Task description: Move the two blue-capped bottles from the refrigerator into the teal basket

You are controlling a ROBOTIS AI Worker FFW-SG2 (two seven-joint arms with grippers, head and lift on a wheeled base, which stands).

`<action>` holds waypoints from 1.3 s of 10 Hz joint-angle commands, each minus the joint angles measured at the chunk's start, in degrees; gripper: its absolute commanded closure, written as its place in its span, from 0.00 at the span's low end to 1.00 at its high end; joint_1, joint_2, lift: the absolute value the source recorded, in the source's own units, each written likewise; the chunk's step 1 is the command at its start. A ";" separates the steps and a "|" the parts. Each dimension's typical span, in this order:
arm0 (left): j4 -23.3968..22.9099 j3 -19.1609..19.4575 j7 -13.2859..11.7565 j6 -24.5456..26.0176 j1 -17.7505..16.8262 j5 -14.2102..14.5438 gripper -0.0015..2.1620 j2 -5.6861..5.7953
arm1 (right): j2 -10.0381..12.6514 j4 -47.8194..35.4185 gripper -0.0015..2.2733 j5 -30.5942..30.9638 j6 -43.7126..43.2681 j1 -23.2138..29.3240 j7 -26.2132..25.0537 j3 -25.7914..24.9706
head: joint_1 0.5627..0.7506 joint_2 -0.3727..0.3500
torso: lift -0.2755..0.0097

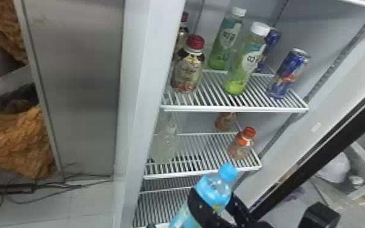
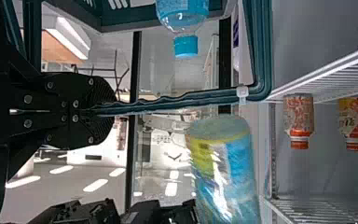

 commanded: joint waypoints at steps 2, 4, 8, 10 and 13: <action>-0.10 -0.07 0.00 -0.06 -0.04 -0.01 0.53 0.01 | -0.59 0.72 0.28 2.48 2.68 1.13 1.46 -0.80 | 0.70 0.03 | 0.48; 0.04 -0.07 0.00 0.08 -0.04 -0.01 0.53 0.09 | -1.30 1.57 0.28 2.92 5.36 0.56 2.42 -0.80 | 0.70 0.03 | 0.48; 0.04 -0.07 0.00 0.08 -0.04 0.08 0.53 0.09 | -1.56 2.69 0.28 2.57 10.98 -0.56 4.18 -0.36 | 0.70 0.03 | 0.48; 0.04 -0.07 0.00 -0.06 -0.04 0.08 0.53 0.09 | -1.56 4.80 0.28 2.22 13.51 -2.25 5.50 -0.27 | 0.70 0.03 | 0.48; 0.04 -0.07 0.00 0.08 -0.18 0.08 0.53 0.09 | -1.65 9.44 0.20 2.13 16.47 -6.19 9.45 -0.36 | 0.70 0.03 | 0.48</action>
